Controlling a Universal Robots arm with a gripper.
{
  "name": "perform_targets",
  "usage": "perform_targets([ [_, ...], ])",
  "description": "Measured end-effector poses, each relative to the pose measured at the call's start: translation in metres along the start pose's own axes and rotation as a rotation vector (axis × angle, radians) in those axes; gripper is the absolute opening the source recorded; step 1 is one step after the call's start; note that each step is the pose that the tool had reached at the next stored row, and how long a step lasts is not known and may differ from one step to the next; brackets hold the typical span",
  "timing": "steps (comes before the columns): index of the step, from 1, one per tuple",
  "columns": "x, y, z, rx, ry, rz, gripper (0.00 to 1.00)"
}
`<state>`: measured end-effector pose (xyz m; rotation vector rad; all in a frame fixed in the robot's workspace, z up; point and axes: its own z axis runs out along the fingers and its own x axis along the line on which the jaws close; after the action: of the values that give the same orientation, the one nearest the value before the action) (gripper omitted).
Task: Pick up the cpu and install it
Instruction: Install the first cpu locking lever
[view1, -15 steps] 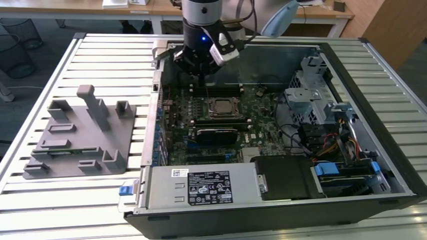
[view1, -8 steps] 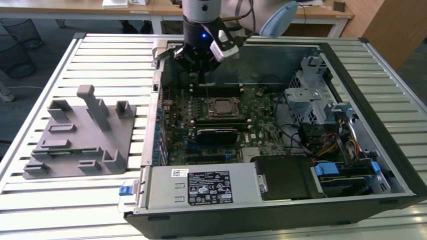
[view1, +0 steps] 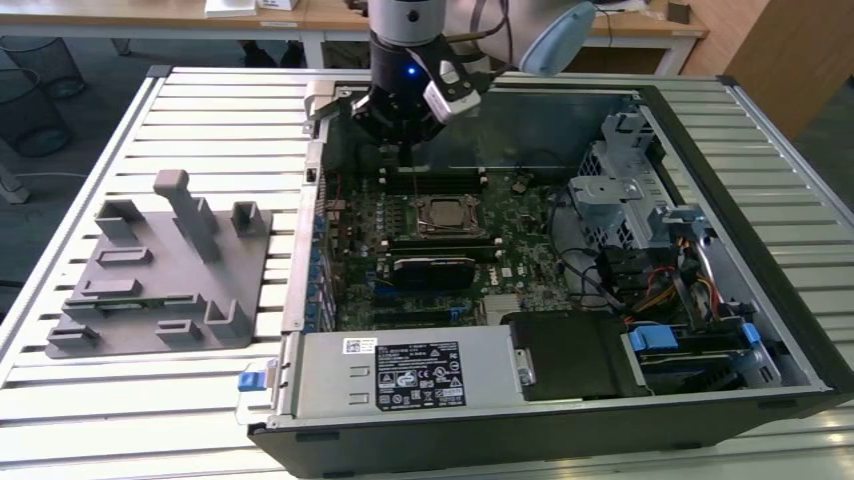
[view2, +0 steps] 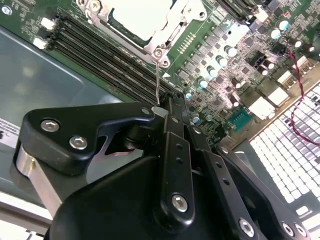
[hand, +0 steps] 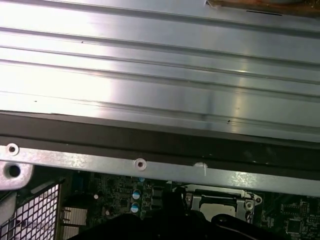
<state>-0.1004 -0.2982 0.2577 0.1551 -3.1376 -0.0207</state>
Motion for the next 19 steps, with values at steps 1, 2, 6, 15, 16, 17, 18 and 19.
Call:
perform_targets([
  [1,-0.0012,-0.0001,0.0001,0.0000,0.0000,0.000,0.11],
  [2,-0.0025,-0.0002,0.0002,0.0000,0.0000,0.000,0.11],
  [6,-0.0065,-0.0006,0.0006,-0.0001,-0.0001,0.000,0.11],
  [15,-0.0115,-0.0011,0.0008,0.0002,0.0000,0.000,0.11],
  [16,-0.0115,-0.0011,0.0008,0.0002,0.0001,0.000,0.11],
  [17,-0.0116,-0.0012,0.0009,0.0003,0.0001,0.000,0.11],
  [18,-0.0116,-0.0013,0.0010,0.0002,0.0000,0.000,0.11],
  [19,-0.0115,-0.0015,0.0012,0.0002,0.0000,0.000,0.11],
])
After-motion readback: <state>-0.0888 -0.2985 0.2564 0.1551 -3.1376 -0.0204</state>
